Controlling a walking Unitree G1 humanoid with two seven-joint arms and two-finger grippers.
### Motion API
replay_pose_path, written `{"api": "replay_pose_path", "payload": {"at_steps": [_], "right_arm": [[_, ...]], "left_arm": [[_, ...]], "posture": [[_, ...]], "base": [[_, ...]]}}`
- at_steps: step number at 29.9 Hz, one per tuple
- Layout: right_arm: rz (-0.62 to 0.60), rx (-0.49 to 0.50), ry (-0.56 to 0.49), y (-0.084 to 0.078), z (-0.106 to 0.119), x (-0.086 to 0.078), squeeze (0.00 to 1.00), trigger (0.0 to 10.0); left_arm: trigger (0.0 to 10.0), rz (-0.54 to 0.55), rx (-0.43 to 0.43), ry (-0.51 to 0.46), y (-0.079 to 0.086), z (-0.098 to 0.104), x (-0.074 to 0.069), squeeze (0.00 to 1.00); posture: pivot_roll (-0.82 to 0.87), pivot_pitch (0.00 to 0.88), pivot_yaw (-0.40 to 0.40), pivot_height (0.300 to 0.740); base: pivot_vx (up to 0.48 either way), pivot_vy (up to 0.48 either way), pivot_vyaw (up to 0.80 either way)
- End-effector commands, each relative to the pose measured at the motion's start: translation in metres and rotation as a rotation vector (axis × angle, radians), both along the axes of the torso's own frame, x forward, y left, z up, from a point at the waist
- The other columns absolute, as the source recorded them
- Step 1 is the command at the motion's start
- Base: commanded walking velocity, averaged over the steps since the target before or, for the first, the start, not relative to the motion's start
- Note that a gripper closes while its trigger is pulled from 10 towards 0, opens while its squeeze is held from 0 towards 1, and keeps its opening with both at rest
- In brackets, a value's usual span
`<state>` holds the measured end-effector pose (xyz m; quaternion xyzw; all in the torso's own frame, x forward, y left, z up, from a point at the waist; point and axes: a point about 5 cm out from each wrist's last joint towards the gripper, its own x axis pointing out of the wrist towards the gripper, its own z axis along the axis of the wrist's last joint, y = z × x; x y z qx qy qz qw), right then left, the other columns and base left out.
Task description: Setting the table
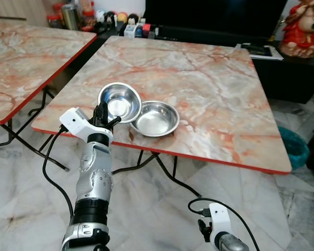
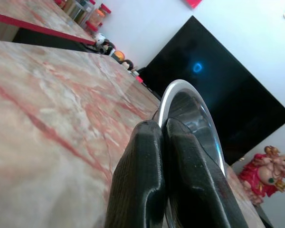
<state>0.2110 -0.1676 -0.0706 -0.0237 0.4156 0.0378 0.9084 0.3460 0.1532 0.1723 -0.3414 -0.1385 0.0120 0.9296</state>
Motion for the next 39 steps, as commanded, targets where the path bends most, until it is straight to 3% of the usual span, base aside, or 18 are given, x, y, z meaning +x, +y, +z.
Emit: {"api": "replay_pose_path", "payload": {"at_steps": [1,19,27,29,37,39], "right_arm": [[-0.025,0.011,0.007,-0.001,-0.001,-0.002,0.0,10.0],[-0.018,0.007,0.004,0.0,-0.001,-0.002,0.0,10.0],[-0.023,0.01,0.009,0.0,-0.002,-0.004,0.0,10.0],[-0.021,0.01,0.011,0.001,-0.003,-0.005,0.0,10.0],[-0.014,0.008,0.014,0.0,-0.003,-0.005,0.0,10.0],[-0.014,0.007,0.014,0.0,-0.003,-0.004,0.0,10.0]], "left_arm": [[10.0,-0.022,0.026,-0.014,-0.004,0.006,0.003,0.0],[10.0,-0.124,0.061,-0.013,-0.013,0.006,0.001,0.0],[10.0,-0.33,0.062,-0.052,-0.024,0.006,-0.024,0.0],[10.0,-0.366,0.066,-0.047,-0.017,0.005,-0.031,0.0],[10.0,-0.402,0.103,0.03,-0.003,0.005,-0.039,0.0],[10.0,-0.447,0.177,0.064,-0.004,0.008,-0.042,0.0]], "posture": [[0.1,0.081,-0.043,0.74],[0.1,0.074,-0.03,0.74],[0.1,0.082,-0.029,0.74],[0.11,0.086,-0.033,0.74],[0.12,0.094,-0.039,0.74],[0.12,0.093,-0.041,0.74]], "base": [[0.48,0.0,0.0],[0.423,0.0,0.0],[0.0,0.0,0.0],[0.0,0.0,0.0],[0.0,0.0,0.0],[0.0,0.0,0.0]]}}
